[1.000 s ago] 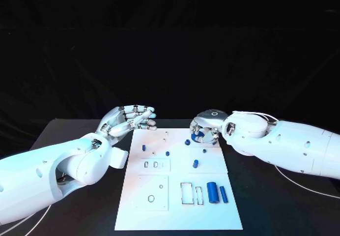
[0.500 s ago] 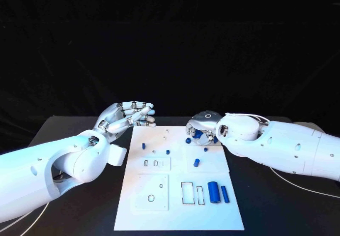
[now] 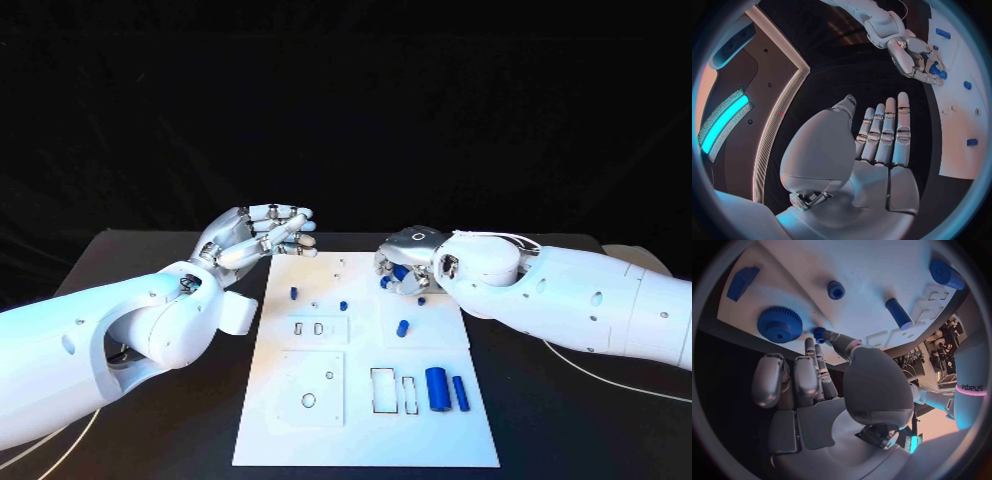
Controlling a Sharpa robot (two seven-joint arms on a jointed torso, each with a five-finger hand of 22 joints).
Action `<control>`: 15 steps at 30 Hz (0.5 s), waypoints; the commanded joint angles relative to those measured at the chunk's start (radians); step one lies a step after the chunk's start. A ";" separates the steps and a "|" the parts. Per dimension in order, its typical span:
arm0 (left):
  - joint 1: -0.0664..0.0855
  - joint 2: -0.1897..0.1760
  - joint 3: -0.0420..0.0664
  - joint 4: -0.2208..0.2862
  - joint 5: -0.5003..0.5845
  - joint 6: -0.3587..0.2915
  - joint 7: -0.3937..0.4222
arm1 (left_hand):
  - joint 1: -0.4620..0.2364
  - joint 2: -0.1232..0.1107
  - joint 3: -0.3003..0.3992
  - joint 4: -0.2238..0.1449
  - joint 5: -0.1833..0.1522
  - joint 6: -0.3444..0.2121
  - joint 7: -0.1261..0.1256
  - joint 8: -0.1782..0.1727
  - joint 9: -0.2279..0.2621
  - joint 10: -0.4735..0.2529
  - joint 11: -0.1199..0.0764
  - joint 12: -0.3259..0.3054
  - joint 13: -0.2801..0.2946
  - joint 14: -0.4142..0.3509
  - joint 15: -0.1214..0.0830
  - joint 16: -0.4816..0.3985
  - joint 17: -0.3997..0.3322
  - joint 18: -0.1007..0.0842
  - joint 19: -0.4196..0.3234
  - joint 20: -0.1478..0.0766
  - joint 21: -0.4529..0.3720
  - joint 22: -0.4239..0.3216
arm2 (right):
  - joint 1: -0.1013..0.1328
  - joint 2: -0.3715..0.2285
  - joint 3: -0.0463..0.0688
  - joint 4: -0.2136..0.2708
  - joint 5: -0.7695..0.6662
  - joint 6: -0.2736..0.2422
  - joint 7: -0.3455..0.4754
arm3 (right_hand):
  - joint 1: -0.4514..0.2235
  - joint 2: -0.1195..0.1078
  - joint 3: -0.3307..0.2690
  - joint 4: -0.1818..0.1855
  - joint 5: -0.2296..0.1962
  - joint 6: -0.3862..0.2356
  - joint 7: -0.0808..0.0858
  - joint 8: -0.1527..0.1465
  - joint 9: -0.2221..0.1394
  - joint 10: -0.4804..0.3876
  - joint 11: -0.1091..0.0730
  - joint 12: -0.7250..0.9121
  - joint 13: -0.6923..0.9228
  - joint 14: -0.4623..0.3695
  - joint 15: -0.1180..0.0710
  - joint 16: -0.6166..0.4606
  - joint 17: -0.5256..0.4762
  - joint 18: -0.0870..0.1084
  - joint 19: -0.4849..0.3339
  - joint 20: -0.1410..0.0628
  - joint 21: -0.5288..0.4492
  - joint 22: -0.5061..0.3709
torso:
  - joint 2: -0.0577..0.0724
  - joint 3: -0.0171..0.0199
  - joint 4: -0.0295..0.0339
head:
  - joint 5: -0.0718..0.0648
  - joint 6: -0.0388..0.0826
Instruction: Assemble the parts on the task board
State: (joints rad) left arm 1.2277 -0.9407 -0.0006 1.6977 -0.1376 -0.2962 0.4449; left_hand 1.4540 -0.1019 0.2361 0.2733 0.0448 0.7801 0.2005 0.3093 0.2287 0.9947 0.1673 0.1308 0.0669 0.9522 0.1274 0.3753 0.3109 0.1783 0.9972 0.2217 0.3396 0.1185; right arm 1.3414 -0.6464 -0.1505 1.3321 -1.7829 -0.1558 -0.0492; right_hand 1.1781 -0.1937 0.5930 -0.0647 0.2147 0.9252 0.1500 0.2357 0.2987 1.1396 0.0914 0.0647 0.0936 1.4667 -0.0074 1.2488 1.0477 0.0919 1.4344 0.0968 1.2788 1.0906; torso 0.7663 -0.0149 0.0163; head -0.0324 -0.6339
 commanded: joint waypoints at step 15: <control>0.006 -0.001 0.001 0.003 0.004 0.018 -0.001 | -0.011 0.001 -0.001 0.007 0.005 -0.007 0.021 -0.007 -0.001 -0.003 0.007 -0.008 -0.001 -0.007 0.000 -0.007 0.002 0.004 0.003 0.002 -0.002 -0.002 | -0.008 0.012 -0.001 -0.015 -0.001 0.023 -0.003 | 0.025 0.022 0.013 0.018 -0.009 0.052 -0.007 0.028 0.030 0.053 -0.012 0.017 0.020 0.025 0.000 0.031 0.011 -0.008 0.008 -0.004 0.019 0.026 | 0.001 -0.0005 -0.0005 | 0.007 -0.007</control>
State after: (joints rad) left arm 1.2307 -0.9418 -0.0006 1.6979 -0.1370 -0.2955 0.4398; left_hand 1.4540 -0.1019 0.2361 0.2733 0.0448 0.7791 0.2015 0.3093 0.2288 0.9920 0.1699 0.1247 0.0669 0.9522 0.1274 0.3715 0.3120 0.1782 0.9971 0.2217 0.3396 0.1183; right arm 1.3354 -0.6359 -0.1506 1.3187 -1.7796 -0.1489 -0.0491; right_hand 1.1995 -0.1723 0.6042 -0.0482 0.2104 0.9726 0.1393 0.2611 0.3279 1.1874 0.0770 0.0778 0.1131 1.4666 -0.0074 1.2755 1.0585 0.0920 1.4379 0.0932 1.2951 1.1163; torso 0.7670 -0.0151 0.0163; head -0.0267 -0.6402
